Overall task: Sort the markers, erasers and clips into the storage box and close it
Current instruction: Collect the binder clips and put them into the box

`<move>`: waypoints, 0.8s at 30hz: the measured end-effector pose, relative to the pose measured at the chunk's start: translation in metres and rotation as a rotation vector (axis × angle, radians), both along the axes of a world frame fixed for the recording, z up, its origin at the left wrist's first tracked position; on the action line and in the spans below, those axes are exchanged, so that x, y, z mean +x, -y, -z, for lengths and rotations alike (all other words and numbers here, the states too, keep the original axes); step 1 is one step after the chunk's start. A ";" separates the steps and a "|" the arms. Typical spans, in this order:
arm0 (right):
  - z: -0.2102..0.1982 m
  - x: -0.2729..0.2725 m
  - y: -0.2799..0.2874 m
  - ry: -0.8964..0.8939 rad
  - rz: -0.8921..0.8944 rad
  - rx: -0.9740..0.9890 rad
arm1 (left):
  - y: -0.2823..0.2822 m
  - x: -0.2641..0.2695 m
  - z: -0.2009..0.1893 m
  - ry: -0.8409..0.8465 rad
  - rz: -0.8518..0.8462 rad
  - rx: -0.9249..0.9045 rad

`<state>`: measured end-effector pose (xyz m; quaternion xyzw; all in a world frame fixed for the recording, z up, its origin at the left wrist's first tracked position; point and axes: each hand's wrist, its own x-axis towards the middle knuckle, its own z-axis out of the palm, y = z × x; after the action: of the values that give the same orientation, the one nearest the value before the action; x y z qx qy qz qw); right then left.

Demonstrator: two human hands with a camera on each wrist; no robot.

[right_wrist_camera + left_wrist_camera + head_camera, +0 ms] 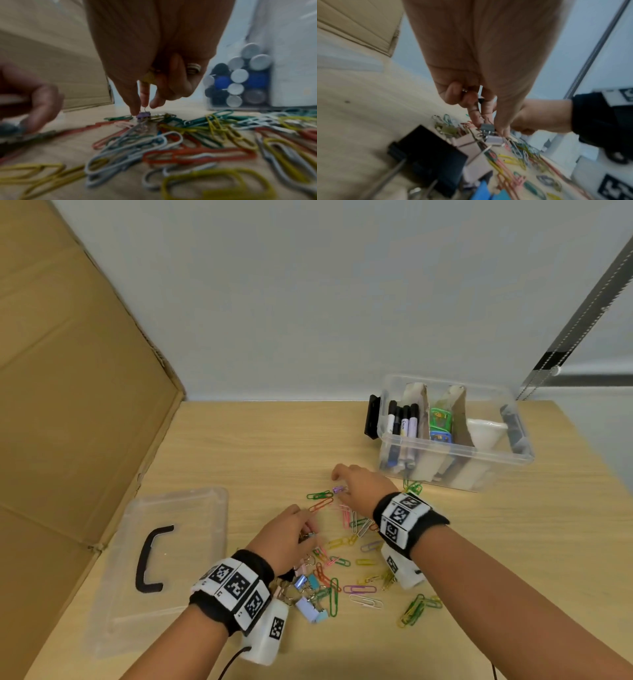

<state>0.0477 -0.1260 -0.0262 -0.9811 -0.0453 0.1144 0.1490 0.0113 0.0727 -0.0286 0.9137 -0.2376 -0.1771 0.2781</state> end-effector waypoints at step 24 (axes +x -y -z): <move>-0.121 -0.069 0.132 0.121 0.445 1.087 | 0.011 -0.003 -0.036 -0.422 -0.370 -0.601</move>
<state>-0.0208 -0.2582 0.0952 -0.7548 0.1009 -0.0155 0.6480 0.0080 0.0615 0.0072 0.7627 -0.0480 -0.2304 0.6024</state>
